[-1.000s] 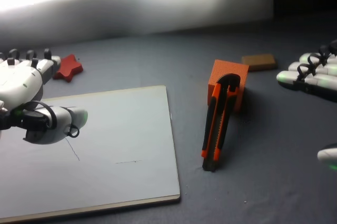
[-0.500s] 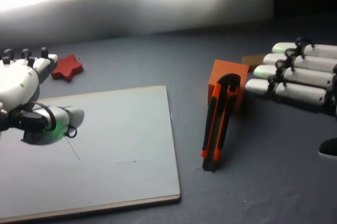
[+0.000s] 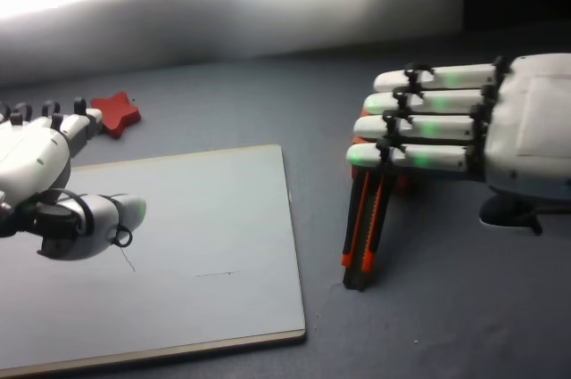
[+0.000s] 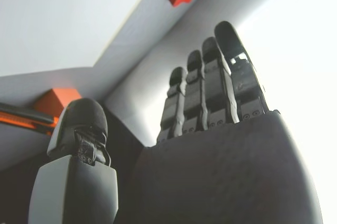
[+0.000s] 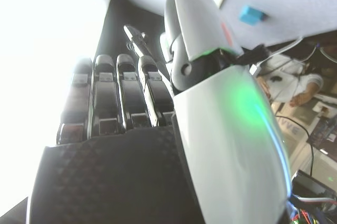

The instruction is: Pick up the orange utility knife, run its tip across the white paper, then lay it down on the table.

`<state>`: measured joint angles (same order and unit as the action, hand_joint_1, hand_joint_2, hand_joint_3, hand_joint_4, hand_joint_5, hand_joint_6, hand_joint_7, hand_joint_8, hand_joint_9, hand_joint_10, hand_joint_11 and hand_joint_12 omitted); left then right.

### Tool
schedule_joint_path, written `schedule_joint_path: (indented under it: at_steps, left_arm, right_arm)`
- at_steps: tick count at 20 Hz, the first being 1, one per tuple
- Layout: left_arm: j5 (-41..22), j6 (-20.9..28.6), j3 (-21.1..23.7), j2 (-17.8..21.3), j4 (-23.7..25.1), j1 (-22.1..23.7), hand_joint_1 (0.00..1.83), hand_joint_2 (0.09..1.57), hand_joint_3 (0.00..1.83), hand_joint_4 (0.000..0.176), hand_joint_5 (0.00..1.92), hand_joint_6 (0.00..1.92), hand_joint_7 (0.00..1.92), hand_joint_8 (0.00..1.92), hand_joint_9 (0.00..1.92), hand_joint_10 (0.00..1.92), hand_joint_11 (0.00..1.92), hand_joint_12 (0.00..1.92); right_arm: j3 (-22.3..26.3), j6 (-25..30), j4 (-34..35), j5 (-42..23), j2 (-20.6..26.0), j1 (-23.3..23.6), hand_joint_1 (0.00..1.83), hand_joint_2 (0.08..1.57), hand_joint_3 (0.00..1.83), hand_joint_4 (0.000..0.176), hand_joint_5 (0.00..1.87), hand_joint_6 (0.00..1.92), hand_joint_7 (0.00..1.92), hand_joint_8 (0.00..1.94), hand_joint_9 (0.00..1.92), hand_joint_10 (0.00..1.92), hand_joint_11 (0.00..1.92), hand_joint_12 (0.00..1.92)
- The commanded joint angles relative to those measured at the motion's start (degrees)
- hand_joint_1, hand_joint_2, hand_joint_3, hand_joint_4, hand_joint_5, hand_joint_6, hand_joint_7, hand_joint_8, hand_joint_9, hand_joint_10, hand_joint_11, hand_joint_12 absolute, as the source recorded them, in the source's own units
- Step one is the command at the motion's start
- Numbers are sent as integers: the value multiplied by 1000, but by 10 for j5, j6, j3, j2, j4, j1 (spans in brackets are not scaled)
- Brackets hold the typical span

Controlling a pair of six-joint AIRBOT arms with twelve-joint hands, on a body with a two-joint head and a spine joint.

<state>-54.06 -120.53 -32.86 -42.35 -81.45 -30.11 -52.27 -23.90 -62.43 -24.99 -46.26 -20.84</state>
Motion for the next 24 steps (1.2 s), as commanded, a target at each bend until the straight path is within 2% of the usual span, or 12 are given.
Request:
schedule_joint_path:
  at_steps: [1,3,4,5,8,12,14,15,17,22,24]
  left_arm:
    - [-31,11,-3,2,47,2,163,1303,2,33,51,6,161,8,142,103,0,890]
    - [-30,12,-1,0,50,-2,189,1303,1,6,21,2,126,0,102,63,0,760]
    - [-30,12,-1,-1,51,-3,198,1304,1,0,3,0,86,5,50,34,0,577]
    - [-25,11,2,-3,51,-4,169,1305,1,0,0,0,75,3,37,22,0,461]
    - [-19,5,8,-7,52,-4,153,1296,0,0,0,0,56,2,42,15,0,379]
    - [-20,3,11,-12,52,-3,138,1281,0,0,0,0,87,6,61,13,0,419]
    - [-21,3,11,-13,52,-3,110,1285,0,0,0,0,49,8,36,1,0,269]
    - [-22,4,10,-15,50,-2,93,1285,0,0,0,0,41,6,36,1,0,257]
    - [-25,8,8,-18,50,-1,128,1276,0,0,0,0,45,3,50,5,0,317]
    - [-24,9,6,-20,48,-2,182,1272,0,0,4,2,50,0,65,7,0,366]
    - [-24,9,7,-20,48,-2,182,1266,0,0,11,3,67,4,72,7,0,441]
  right_arm:
    - [-4,23,-10,-24,-4,11,1165,1135,0,0,0,0,0,0,0,0,0,0]
    - [-16,57,-48,2,-28,19,1151,1135,0,0,0,0,0,0,0,0,0,0]
    - [-18,63,-57,6,-33,20,1148,1140,0,0,0,0,0,0,0,0,0,0]
    - [-25,78,-80,20,-45,22,1157,1147,3,0,0,0,0,0,0,0,0,0]
    - [-41,87,-96,64,-77,22,1151,1133,0,0,0,0,0,0,0,0,0,0]
    - [-71,94,-116,99,-122,22,1150,1124,0,0,0,0,0,0,0,0,0,0]
    - [-80,94,-122,106,-137,22,1198,1108,0,0,0,0,0,0,0,0,0,0]
    - [-87,94,-123,106,-147,21,1221,1102,0,0,0,0,0,0,0,0,0,0]
    - [-97,94,-126,111,-162,18,1155,1104,0,0,0,0,0,0,0,0,0,0]
    - [-124,94,-133,125,-194,5,1157,1098,0,0,0,0,0,0,0,0,0,0]
    - [-131,94,-133,129,-203,-3,1152,1108,0,0,0,0,0,0,0,0,0,0]
